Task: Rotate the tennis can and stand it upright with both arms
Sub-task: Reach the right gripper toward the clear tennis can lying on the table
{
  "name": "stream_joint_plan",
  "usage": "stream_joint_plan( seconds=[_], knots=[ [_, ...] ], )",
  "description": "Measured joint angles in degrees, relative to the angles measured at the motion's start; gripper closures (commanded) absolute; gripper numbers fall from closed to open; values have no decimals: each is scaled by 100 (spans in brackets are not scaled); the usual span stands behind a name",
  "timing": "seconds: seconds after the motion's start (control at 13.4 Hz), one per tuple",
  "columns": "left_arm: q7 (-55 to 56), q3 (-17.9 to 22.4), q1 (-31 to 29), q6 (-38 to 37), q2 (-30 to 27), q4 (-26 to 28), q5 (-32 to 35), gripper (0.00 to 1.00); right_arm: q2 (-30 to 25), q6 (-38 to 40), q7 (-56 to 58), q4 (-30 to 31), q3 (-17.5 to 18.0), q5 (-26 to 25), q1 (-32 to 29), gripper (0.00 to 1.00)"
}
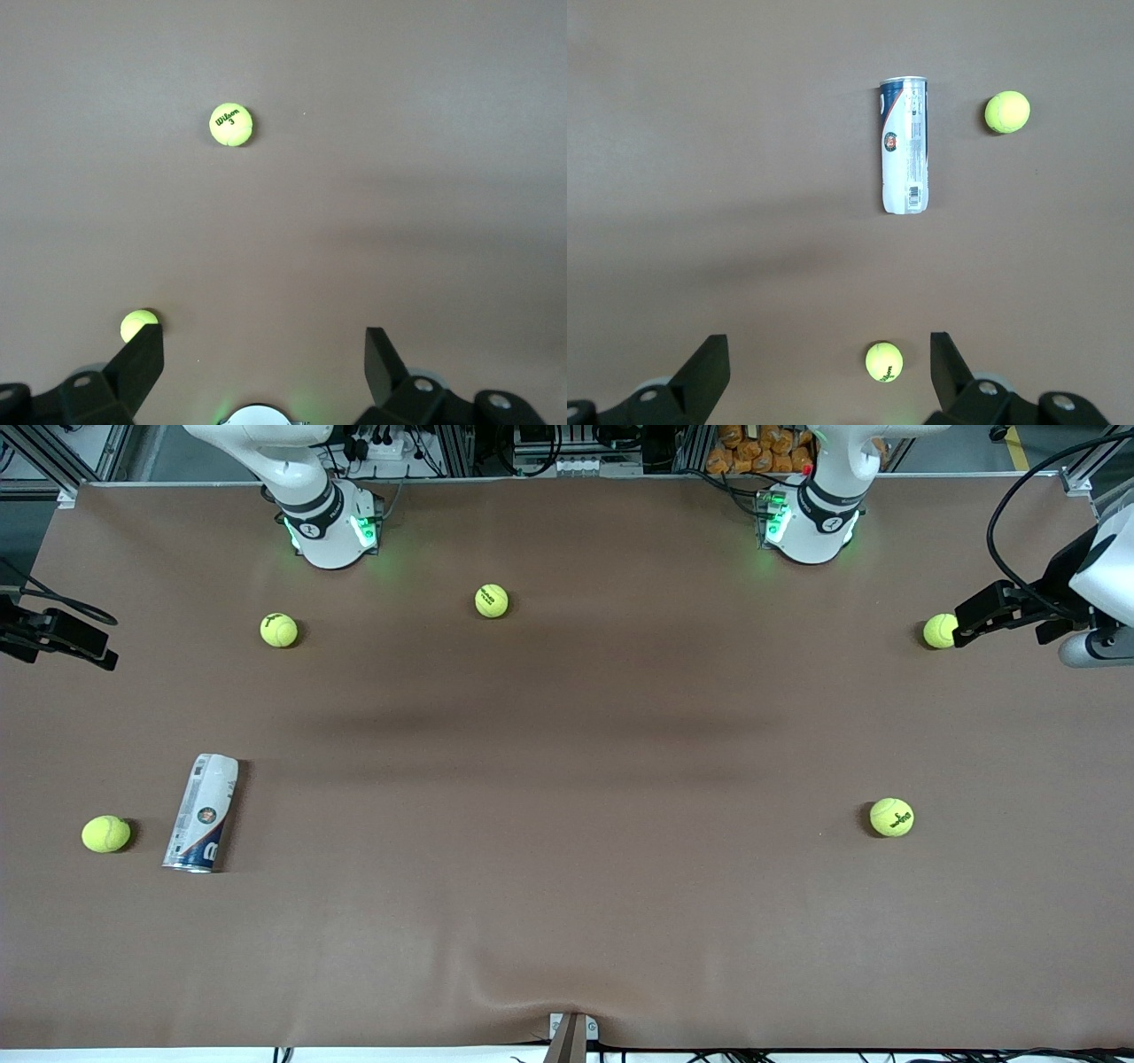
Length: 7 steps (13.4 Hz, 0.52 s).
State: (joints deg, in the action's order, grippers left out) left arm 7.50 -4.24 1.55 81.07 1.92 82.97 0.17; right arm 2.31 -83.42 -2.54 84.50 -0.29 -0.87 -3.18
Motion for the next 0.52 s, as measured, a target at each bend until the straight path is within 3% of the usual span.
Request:
stream_joint_plan(
  seconds=[0.52],
  knots=[
    [0,5,-9,1,0,-29,200,0,21,-70,0,130,11,-6,-2,0]
  ],
)
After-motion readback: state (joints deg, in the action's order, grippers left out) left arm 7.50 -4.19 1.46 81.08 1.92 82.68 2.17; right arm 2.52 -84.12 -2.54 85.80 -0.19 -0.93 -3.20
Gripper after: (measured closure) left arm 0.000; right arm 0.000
